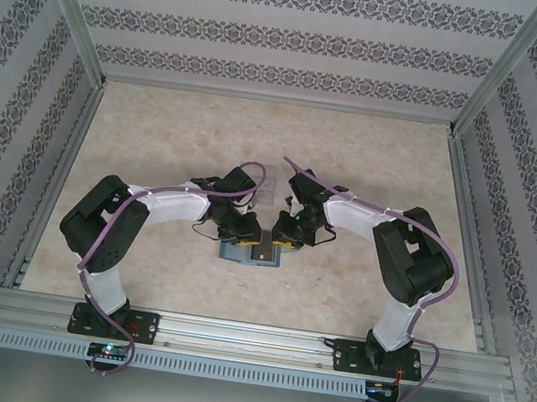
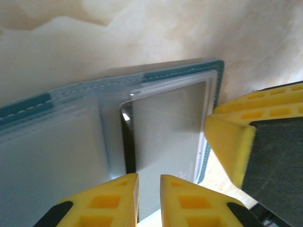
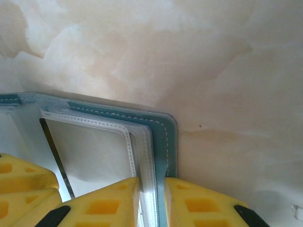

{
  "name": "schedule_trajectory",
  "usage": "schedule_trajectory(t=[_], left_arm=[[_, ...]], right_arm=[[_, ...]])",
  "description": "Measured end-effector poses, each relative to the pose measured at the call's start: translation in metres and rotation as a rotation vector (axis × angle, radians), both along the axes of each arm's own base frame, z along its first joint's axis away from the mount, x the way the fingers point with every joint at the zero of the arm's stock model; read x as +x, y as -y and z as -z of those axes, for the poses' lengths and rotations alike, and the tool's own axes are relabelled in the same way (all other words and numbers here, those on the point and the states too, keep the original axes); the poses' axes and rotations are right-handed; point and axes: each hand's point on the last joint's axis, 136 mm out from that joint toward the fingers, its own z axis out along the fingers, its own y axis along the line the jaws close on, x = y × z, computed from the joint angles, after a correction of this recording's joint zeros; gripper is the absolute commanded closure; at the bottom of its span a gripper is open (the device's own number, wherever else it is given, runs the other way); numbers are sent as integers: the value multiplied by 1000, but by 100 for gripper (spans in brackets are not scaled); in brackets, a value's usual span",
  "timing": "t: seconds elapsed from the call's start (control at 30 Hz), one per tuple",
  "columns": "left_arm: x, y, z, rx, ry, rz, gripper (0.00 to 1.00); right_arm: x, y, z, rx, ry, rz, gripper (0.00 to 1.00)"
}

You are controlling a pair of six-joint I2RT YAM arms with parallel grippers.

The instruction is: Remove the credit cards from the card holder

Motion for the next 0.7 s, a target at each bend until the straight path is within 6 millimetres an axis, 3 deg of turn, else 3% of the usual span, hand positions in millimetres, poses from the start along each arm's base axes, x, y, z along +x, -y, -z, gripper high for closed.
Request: schedule_trajectory(t=[0.7], left_arm=[[-3,-11,13,68,-19,12,83]], right_arm=[[0,0,1,-9,-11,-3,77]])
